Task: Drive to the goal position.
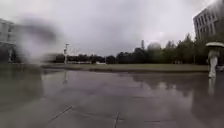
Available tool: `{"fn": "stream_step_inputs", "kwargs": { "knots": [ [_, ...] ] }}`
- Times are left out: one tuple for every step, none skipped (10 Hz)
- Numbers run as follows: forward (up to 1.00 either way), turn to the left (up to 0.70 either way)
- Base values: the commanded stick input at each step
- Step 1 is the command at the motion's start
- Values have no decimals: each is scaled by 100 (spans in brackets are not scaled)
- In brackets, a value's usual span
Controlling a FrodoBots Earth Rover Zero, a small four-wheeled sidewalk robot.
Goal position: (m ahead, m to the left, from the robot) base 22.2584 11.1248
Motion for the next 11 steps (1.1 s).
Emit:
{"fn": "stream_step_inputs", "kwargs": {
  "knots": [
    [0,70],
    [0,70],
    [0,35],
    [54,1],
    [70,0],
    [70,0],
    [70,0],
    [70,0],
    [70,0],
    [70,0],
    [70,2]
  ]
}}
